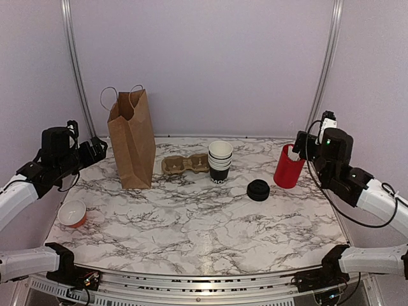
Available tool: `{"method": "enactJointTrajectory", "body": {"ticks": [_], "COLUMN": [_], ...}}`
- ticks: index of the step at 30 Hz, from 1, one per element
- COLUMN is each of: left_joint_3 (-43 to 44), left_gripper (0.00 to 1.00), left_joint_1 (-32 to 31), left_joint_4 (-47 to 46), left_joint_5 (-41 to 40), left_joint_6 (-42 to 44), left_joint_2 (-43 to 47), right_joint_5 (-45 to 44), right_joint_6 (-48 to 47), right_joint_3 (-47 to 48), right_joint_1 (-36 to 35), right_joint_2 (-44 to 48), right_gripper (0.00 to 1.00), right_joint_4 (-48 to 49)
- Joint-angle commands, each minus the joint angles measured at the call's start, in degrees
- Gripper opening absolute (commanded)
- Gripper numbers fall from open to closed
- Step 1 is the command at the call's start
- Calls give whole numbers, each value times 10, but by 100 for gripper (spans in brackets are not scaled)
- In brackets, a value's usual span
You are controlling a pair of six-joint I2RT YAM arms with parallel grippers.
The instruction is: Pack the takeout coffee
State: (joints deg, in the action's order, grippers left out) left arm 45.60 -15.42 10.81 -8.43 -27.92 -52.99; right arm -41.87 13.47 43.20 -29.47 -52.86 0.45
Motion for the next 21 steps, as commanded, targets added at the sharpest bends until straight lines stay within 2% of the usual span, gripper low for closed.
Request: {"method": "enactJointTrajectory", "body": {"ticks": [1,11,21], "left_joint_3": [-33,-59,-59], "left_gripper": [99,99,99], "left_joint_1": [-9,-12,-12], "left_joint_4": [-15,-18,-20], "left_joint_5": [8,14,26], "left_joint_6": [-23,-31,-29], "left_joint_2": [29,37,39], "right_joint_5": [17,136,222], "right_joint_6": [-11,-57,-85], "right_joint_3": [82,299,506], "right_joint_1": [-73,-167,-169], "right_joint_2": [-57,-288,-509], "right_gripper": [94,85,60], "right_joint_4": [-105,-187,-282]}}
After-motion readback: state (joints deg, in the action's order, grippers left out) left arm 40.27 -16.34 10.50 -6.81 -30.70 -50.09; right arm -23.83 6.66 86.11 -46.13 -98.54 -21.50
